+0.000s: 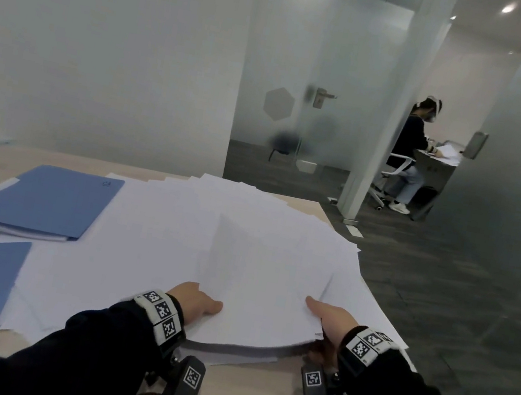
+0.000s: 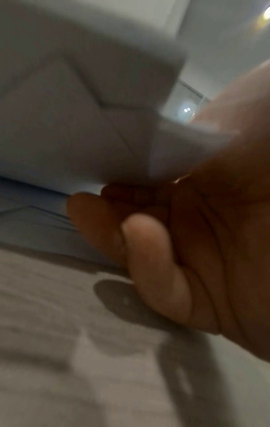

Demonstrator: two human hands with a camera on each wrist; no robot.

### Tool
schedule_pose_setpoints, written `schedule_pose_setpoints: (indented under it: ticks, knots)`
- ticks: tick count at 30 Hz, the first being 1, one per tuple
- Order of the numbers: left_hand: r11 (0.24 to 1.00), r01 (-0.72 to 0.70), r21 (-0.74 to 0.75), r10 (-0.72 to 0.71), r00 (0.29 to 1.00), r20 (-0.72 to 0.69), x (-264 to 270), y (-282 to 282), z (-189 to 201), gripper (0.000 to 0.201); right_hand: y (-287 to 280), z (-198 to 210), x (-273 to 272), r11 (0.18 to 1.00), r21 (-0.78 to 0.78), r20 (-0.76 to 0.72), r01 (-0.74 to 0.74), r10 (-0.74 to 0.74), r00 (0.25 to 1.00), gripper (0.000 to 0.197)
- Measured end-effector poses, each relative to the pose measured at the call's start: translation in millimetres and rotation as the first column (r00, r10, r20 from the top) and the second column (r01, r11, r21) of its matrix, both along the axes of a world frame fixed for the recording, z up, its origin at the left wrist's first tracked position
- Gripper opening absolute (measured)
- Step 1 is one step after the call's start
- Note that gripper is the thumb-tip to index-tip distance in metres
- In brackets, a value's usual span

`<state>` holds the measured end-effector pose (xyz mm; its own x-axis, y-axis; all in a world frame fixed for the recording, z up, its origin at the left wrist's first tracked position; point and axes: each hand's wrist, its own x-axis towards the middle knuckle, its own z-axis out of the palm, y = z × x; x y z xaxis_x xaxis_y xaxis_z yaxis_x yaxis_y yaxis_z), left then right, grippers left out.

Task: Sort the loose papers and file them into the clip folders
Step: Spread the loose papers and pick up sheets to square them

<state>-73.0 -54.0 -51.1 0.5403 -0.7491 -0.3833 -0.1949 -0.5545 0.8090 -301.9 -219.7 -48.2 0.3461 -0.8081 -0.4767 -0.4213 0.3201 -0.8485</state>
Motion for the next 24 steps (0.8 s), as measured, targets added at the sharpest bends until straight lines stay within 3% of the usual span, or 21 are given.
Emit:
schedule_pose_setpoints:
  ticks: [5,9,12,14,19,22,24]
  knots:
    - [0.997,0.072,-0.006,-0.072,0.997,-0.01,-20,-11,4,0.051,-1,-2,3,0.997,-0.003,-0.016,-0.076,0.076,0.997,0.031]
    - [0.997,0.035,-0.07,-0.041,0.996,-0.08,-23,-19,-1,0.079,-12,1,4,0.961,-0.168,-0.218,-0.222,0.183,0.959,0.037]
    - [0.99,-0.099,-0.098,0.073,0.969,-0.236,-26,-15,3,0.029,-23,13,-8,0.931,-0.278,-0.338,-0.237,0.136,0.931,0.037]
    - [0.976,-0.194,-0.096,0.161,0.947,-0.278,-20,-13,-1,0.02,-26,21,-19,0.907,-0.365,-0.372,-0.211,0.066,0.926,0.029]
    - [0.946,-0.287,-0.151,0.217,0.907,-0.362,-17,-7,-2,0.015,-27,29,-35,0.827,-0.562,-0.18,0.001,-0.123,0.976,0.024]
    - [0.941,-0.273,-0.197,0.191,0.915,-0.357,-21,-3,7,0.016,-21,35,-39,0.806,-0.574,0.017,0.146,-0.166,0.986,0.019]
    - [0.941,-0.242,-0.238,0.173,0.945,-0.276,-18,0,15,0.019,-18,39,-39,0.807,-0.552,0.157,0.21,-0.147,0.977,0.015]
